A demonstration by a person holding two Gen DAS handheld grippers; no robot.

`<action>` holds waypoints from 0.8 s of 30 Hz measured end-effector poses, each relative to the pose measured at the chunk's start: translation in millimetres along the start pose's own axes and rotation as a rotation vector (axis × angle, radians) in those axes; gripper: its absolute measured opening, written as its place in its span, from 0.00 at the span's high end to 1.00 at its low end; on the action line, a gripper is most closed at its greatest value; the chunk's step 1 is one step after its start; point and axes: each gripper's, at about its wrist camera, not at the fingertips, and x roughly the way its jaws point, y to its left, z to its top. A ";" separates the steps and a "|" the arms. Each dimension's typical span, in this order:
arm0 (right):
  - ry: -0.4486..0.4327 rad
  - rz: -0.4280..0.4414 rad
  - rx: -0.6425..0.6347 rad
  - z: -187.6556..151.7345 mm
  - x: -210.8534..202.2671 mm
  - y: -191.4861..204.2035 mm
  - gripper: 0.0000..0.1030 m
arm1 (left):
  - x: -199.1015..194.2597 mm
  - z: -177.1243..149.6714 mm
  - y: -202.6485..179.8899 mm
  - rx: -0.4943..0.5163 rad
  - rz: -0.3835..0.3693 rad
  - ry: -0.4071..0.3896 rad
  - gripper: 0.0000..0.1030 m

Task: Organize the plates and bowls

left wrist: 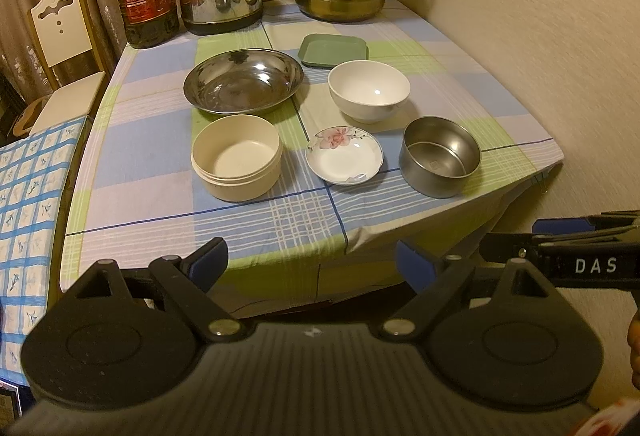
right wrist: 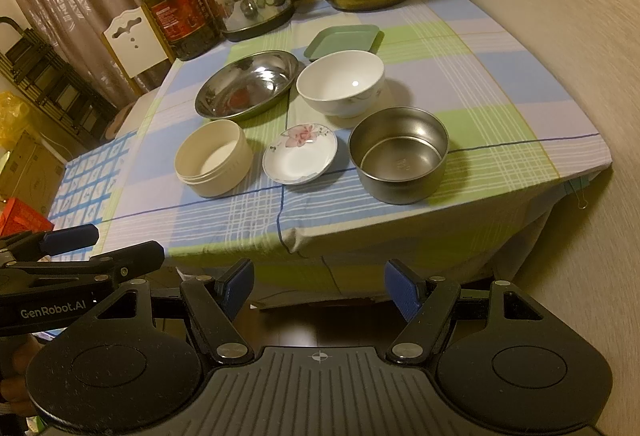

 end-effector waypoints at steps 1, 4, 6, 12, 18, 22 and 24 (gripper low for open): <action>0.001 0.001 0.000 0.1 0.1 0.0 0.30 | 0.0 -0.1 -0.1 0.000 0.001 0.000 0.13; 0.001 0.001 0.000 0.6 -0.2 -0.3 0.30 | 0.1 0.0 -0.2 0.000 0.002 0.000 0.13; 0.001 0.001 0.000 0.9 -0.5 -0.4 0.30 | 0.1 0.1 -0.1 0.000 0.001 0.001 0.13; 0.001 0.000 0.000 1.2 -2.4 -1.9 0.30 | 0.2 0.0 0.0 0.001 0.001 0.002 0.13; 0.000 0.001 -0.001 1.5 -0.8 -1.9 0.30 | 0.6 0.9 -0.4 0.001 0.001 0.003 0.13; 0.000 0.001 -0.001 1.8 -0.8 -2.5 0.30 | 0.7 0.9 -0.6 0.001 0.001 0.003 0.13; 0.001 0.001 -0.001 1.9 -1.1 -2.8 0.30 | 0.7 0.9 -0.5 0.001 0.002 0.003 0.13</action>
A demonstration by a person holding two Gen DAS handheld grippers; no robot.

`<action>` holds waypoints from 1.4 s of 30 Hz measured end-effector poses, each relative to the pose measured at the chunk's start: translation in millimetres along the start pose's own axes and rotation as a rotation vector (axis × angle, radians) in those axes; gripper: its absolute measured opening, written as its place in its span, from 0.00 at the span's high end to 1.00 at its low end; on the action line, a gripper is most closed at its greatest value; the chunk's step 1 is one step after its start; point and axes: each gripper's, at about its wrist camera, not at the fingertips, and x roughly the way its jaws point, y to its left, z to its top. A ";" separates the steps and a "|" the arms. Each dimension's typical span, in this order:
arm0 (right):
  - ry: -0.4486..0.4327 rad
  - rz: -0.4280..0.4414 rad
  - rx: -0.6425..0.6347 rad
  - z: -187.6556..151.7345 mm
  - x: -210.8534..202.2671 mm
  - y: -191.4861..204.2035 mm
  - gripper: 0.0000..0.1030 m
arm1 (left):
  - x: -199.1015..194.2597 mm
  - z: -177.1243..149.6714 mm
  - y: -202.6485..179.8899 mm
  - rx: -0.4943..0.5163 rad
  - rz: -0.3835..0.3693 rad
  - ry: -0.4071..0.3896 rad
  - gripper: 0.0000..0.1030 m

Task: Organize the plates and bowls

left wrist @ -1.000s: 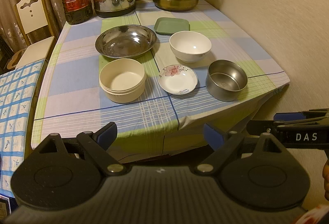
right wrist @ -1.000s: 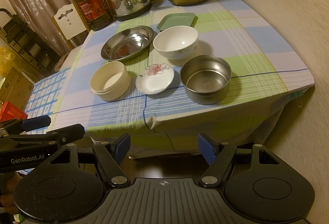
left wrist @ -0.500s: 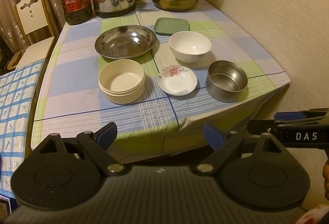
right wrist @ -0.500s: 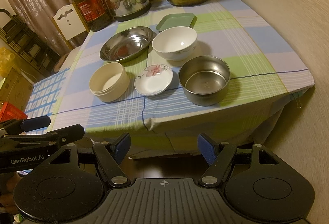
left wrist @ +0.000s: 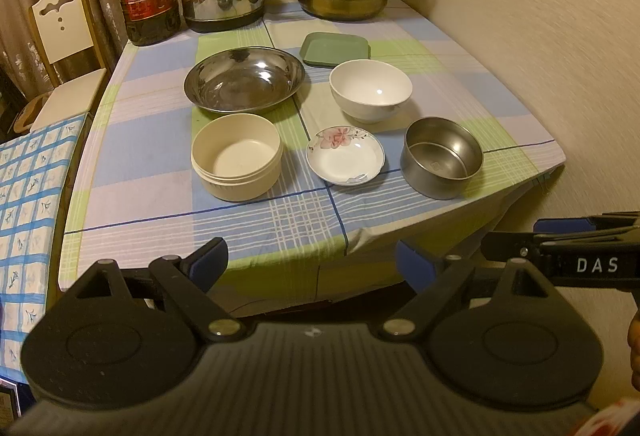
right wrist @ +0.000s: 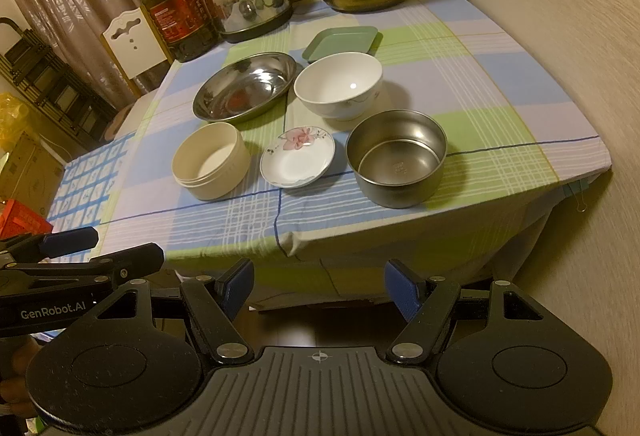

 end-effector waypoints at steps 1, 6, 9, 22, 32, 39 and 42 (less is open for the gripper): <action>-0.001 0.000 -0.001 0.0 0.8 0.5 0.30 | 0.0 0.0 0.0 0.000 -0.001 0.000 0.13; -0.001 0.000 -0.001 0.3 0.3 -0.4 0.30 | 0.0 0.1 0.2 0.000 0.000 0.001 0.13; 0.000 0.000 0.000 0.3 1.1 0.1 0.30 | 0.3 0.2 -0.1 0.000 -0.001 0.003 0.13; 0.000 0.000 0.000 0.9 1.6 -0.9 0.30 | 0.4 0.1 0.0 0.000 0.000 0.002 0.13; 0.001 0.002 -0.002 2.6 2.0 -2.3 0.30 | 0.6 0.4 0.1 0.000 0.000 0.004 0.13; 0.001 0.002 -0.001 5.3 4.4 -5.3 0.30 | 0.5 0.4 0.3 0.001 0.000 0.005 0.13; 0.001 0.002 -0.001 5.5 5.1 -5.6 0.30 | 0.6 0.3 0.3 0.001 0.000 0.005 0.13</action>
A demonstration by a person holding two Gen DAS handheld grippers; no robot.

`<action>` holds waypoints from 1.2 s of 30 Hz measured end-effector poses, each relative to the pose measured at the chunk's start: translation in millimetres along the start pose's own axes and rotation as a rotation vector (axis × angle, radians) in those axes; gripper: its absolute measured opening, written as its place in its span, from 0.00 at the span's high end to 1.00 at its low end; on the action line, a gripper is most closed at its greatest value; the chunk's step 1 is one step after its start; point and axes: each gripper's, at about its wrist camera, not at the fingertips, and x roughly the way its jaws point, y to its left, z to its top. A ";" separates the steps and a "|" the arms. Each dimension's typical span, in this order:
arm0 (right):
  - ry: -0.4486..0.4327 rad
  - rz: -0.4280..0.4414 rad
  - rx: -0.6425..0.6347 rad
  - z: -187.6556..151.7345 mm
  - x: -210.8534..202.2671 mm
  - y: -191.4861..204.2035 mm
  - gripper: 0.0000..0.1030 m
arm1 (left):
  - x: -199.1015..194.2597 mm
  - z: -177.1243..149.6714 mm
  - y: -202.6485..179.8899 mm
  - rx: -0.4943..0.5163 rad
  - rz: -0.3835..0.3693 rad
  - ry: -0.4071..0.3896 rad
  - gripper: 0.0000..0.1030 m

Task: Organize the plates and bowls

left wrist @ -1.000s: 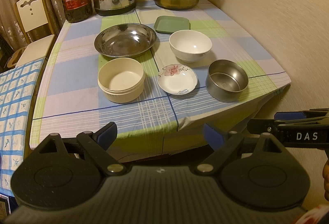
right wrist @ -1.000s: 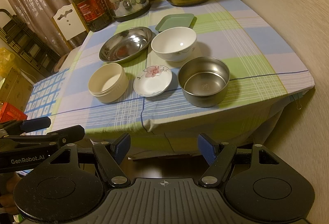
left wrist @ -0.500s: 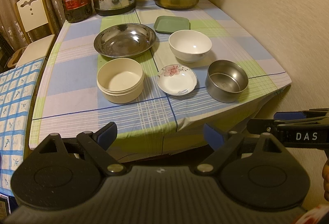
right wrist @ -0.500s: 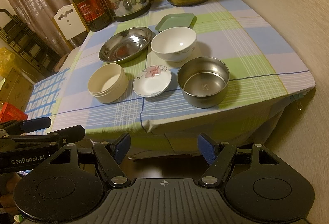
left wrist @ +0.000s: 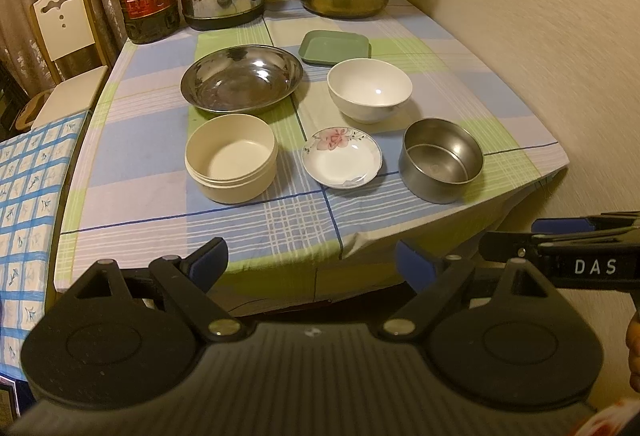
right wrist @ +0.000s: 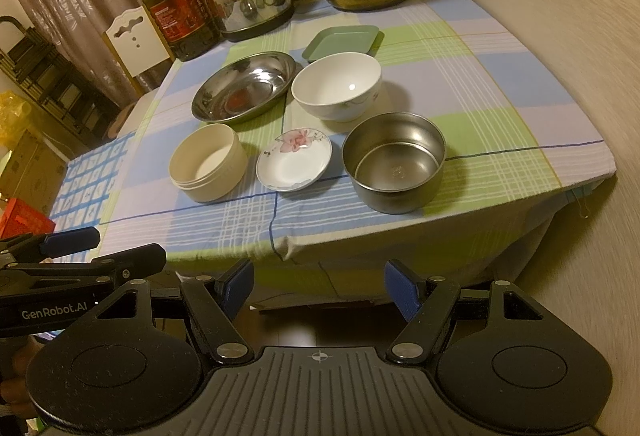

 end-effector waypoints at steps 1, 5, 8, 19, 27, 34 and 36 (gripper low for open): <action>0.000 0.001 0.000 0.2 0.0 -0.5 0.30 | 0.5 -0.2 -0.1 0.001 0.000 0.000 0.13; 0.001 0.001 0.002 0.8 0.7 -1.7 0.30 | 1.9 -0.8 -0.8 0.001 0.001 0.005 0.13; 0.002 0.002 0.002 2.1 2.4 -3.1 0.30 | 2.8 -1.3 -2.2 0.002 0.002 0.007 0.13; 0.014 0.015 0.005 2.0 6.5 -13.0 0.30 | 10.2 6.2 -8.4 -0.006 0.004 0.021 0.13; 0.007 0.030 0.008 12.2 13.2 -16.5 0.30 | 9.5 14.7 0.1 -0.025 0.009 0.025 0.13; -0.019 0.028 0.019 30.2 20.7 -18.8 0.30 | 20.6 37.4 23.7 -0.046 -0.004 0.011 0.14; -0.028 0.022 0.027 37.7 23.9 -21.8 0.30 | 27.3 48.2 29.2 -0.040 -0.013 -0.003 0.15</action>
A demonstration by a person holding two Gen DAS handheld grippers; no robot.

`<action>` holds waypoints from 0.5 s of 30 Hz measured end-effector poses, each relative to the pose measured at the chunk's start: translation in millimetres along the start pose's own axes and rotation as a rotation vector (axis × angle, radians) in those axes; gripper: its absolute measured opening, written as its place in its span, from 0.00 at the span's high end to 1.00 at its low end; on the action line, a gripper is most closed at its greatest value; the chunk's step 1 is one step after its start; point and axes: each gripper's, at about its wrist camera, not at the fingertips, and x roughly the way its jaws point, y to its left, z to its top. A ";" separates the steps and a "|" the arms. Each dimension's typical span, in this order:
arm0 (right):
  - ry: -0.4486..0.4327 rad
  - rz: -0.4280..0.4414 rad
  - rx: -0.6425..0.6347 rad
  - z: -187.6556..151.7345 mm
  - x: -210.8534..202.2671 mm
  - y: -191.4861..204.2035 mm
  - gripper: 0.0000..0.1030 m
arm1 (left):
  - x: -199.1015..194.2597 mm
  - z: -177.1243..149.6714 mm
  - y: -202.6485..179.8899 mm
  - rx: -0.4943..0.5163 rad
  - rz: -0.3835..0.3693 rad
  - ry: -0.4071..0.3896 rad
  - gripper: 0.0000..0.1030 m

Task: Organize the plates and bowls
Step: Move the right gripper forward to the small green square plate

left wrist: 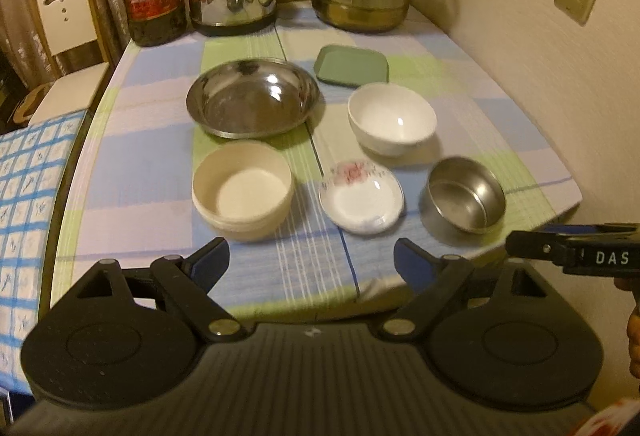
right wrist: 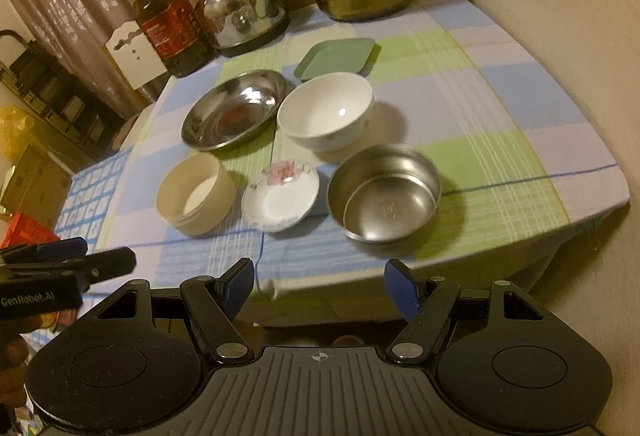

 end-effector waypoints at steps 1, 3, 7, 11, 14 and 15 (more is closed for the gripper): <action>-0.007 -0.003 0.005 3.8 1.7 -1.1 0.30 | 4.1 5.6 2.3 0.007 -0.004 -0.006 0.15; -0.019 -0.007 0.023 13.0 5.5 -4.6 0.30 | 14.4 18.5 7.4 0.019 -0.014 -0.014 0.15; -0.048 -0.013 0.056 32.7 15.7 -11.3 0.30 | 40.0 46.9 18.3 0.038 -0.027 -0.025 0.15; -0.067 -0.035 0.082 59.5 34.0 -19.1 0.30 | 68.7 76.7 30.7 0.055 -0.049 -0.036 0.17; -0.090 -0.047 0.104 81.6 48.3 -26.7 0.30 | 92.6 101.7 39.4 0.079 -0.062 -0.045 0.18; -0.097 -0.052 0.111 88.7 53.2 -28.9 0.30 | 99.4 108.4 41.4 0.088 -0.064 -0.048 0.19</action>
